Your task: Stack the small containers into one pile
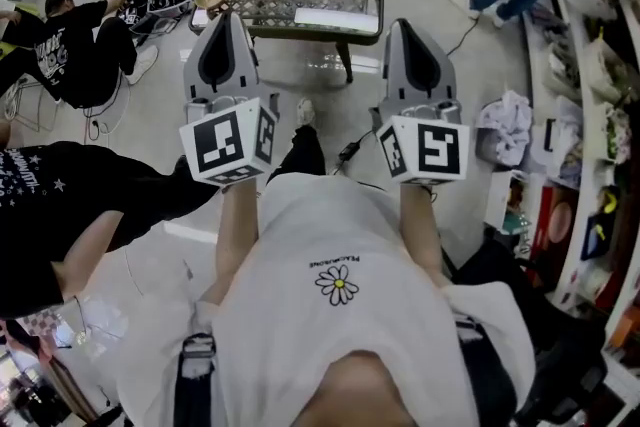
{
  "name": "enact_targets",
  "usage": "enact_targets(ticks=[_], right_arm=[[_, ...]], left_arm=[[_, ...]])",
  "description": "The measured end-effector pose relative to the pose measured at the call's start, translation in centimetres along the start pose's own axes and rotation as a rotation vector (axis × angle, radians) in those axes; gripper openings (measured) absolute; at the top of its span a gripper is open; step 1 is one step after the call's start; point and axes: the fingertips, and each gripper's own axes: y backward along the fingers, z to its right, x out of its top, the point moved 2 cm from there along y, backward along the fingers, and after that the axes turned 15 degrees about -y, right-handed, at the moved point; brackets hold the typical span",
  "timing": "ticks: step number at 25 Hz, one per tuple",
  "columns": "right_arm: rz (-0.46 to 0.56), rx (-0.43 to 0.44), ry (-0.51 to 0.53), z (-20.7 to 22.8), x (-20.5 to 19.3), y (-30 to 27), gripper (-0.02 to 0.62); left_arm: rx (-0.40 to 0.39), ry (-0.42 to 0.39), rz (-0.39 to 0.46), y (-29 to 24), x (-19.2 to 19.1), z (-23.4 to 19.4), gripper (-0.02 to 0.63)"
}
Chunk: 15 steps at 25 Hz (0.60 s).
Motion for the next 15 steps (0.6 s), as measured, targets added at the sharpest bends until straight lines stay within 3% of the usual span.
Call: enact_targets(ticks=[8, 15], right_arm=[[0.03, -0.013, 0.02, 2.4, 0.1, -4.7, 0.031], [0.031, -0.016, 0.024, 4.1, -0.3, -12.2, 0.031]], left_arm=[[-0.01, 0.02, 0.046, -6.3, -0.8, -0.4, 0.025], [-0.028, 0.036, 0.062, -14.5, -2.1, -1.6, 0.025]])
